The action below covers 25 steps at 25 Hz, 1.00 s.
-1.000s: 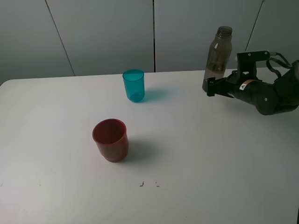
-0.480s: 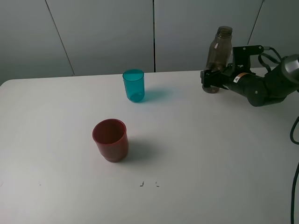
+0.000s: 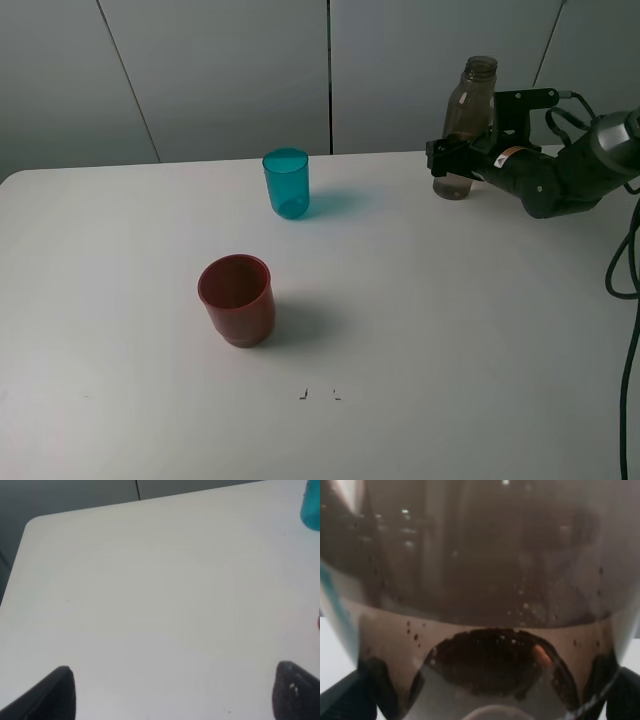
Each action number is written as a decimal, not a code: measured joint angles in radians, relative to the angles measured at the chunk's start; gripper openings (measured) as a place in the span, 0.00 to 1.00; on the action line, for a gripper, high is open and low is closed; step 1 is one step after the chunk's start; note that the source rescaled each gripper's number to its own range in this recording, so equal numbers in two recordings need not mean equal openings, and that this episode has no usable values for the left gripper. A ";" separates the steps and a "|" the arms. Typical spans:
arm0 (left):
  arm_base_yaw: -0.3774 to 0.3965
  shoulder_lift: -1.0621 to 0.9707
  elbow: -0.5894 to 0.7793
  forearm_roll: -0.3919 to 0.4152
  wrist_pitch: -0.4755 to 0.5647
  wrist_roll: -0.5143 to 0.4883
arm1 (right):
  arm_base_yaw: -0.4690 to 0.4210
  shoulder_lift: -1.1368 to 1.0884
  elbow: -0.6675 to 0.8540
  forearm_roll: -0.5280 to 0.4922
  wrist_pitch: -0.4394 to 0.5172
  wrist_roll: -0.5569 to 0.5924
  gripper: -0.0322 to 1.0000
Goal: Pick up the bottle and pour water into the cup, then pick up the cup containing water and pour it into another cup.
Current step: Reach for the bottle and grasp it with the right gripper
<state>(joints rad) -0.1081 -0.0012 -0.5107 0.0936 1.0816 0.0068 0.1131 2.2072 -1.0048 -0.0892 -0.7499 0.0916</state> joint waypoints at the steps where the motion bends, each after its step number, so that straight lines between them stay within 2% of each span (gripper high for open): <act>1: 0.000 0.000 0.000 0.000 0.000 0.000 | 0.000 0.000 -0.002 0.000 0.000 0.000 1.00; 13: 0.000 0.000 0.000 0.000 0.000 0.000 | -0.004 0.047 -0.078 0.004 -0.002 0.017 1.00; 24: 0.000 0.000 0.000 0.000 0.000 -0.007 | -0.008 0.051 -0.083 0.004 -0.002 0.028 1.00; 25: 0.000 0.000 0.000 0.000 0.000 -0.007 | -0.008 0.051 -0.083 0.004 -0.002 0.028 0.94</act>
<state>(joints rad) -0.1081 -0.0012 -0.5107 0.0936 1.0816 0.0000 0.1052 2.2581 -1.0880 -0.0851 -0.7516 0.1191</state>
